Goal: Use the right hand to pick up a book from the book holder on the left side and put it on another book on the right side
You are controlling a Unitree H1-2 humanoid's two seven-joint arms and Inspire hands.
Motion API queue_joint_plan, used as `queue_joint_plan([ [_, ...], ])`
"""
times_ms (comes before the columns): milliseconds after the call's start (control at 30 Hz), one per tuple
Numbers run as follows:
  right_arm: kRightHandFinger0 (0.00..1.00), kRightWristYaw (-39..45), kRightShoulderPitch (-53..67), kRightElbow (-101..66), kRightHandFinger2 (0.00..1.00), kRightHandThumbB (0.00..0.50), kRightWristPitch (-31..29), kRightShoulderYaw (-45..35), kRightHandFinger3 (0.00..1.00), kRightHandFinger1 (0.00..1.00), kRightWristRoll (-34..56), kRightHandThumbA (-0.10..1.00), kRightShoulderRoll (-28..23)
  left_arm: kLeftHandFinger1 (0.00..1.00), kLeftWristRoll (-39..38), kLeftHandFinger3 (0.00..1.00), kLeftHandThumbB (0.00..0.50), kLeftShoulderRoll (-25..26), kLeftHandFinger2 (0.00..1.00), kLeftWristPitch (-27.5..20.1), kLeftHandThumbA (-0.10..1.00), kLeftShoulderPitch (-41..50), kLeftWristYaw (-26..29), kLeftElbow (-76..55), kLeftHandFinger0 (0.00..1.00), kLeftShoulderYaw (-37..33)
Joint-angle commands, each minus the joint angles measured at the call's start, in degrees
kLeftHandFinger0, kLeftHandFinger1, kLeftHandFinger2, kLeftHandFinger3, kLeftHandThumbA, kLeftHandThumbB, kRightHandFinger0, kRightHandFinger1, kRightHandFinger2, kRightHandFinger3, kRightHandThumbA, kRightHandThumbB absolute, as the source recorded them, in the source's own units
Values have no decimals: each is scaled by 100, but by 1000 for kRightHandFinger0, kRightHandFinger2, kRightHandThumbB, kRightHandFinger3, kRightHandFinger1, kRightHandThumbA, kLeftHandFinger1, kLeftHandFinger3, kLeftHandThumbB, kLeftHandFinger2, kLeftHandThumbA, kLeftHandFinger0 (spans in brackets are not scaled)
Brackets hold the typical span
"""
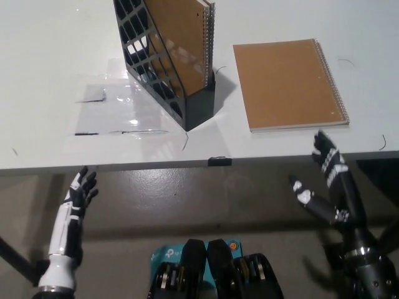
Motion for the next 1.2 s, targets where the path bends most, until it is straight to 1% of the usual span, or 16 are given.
queue_joint_plan([
  [0, 1000, 116, -372, -619, 1000, 145, 20, 50, 1000, 1000, 175, 620, 87, 1000, 79, 1000, 158, -47, 1000, -295, 1000, 238, -67, -264, 1000, -181],
  [100, 1000, 48, -778, -713, 1000, 173, 310, 110, 1000, 1000, -56, 665, 132, 1000, 139, 1000, 198, -101, 1000, -331, 1000, 431, -65, -263, 1000, -329],
  [167, 1000, 55, -1037, -675, 1000, 187, 563, 165, 1000, 1000, -194, 718, 116, 1000, 159, 1000, 196, -135, 1000, -333, 1000, 521, -53, -296, 1000, -402],
  [233, 1000, 87, -1455, -503, 1000, 230, 913, 250, 1000, 1000, -290, 811, 103, 1000, 114, 1000, 184, -170, 1000, -495, 992, 636, -73, -295, 1000, -492],
  [300, 1000, 107, -1887, -180, 1000, 239, 1076, 321, 1000, 1000, -394, 863, 79, 1000, 147, 1000, 190, -194, 1000, -543, 986, 711, -54, -320, 1000, -547],
  [367, 1000, 96, -2453, 388, 1000, 267, 1104, 336, 1000, 1000, -355, 863, 114, 1000, 196, 1000, 195, -183, 1000, -513, 991, 763, -59, -350, 1000, -598],
  [400, 1000, 35, -2850, 856, 1000, 252, 1029, 335, 1000, 1000, -371, 854, 152, 1000, 241, 1000, 205, -164, 1000, -474, 1000, 783, -56, -368, 1000, -621],
  [467, 1000, -1, -3017, 1089, 1000, 250, 1017, 326, 1000, 1000, -358, 851, 168, 1000, 286, 1000, 200, -158, 1000, -467, 1000, 817, -39, -379, 1000, -650],
  [600, 1000, -116, -3927, 2269, 1000, 277, 985, 262, 1000, 1000, -333, 863, 254, 1000, 271, 1000, 200, -109, 1000, -514, 1000, 908, -62, -373, 1000, -684],
  [700, 1000, -248, -4458, 3055, 1000, 251, 880, 200, 1000, 1000, -346, 850, 269, 1000, 292, 1000, 219, -88, 1000, -457, 1000, 944, -41, -387, 1000, -680],
  [733, 1000, -252, -4714, 3445, 1000, 258, 792, 159, 1000, 1000, -291, 839, 263, 1000, 281, 1000, 237, -73, 1000, -373, 1000, 950, -41, -414, 1000, -660],
  [833, 1000, -167, -5148, 4096, 1000, 260, 696, 25, 1000, 1000, -90, 828, 249, 1000, 313, 1000, 243, -28, 1000, -359, 1000, 931, -54, -423, 1000, -650],
  [967, 1000, -111, -5611, 4642, 1000, 283, 764, -69, 1000, 1000, -38, 890, 250, 1000, 276, 1000, 261, -3, 1000, -308, 1000, 917, -59, -422, 1000, -637],
  [1000, 1000, -95, -5652, 4713, 1000, 283, 740, -98, 1000, 1000, -18, 889, 258, 1000, 273, 1000, 262, -1, 1000, -307, 1000, 917, -58, -423, 1000, -639],
  [1067, 1000, 37, -5875, 5067, 1000, 293, 645, -244, 1000, 1000, 161, 871, 297, 1000, 311, 1000, 234, 45, 1000, -396, 1000, 898, -75, -399, 1000, -658],
  [1167, 1000, 58, -6070, 5258, 1000, 309, 659, -341, 1000, 1000, 222, 837, 373, 1000, 320, 1000, 233, 63, 1000, -398, 1000, 874, -82, -390, 1000, -672],
])
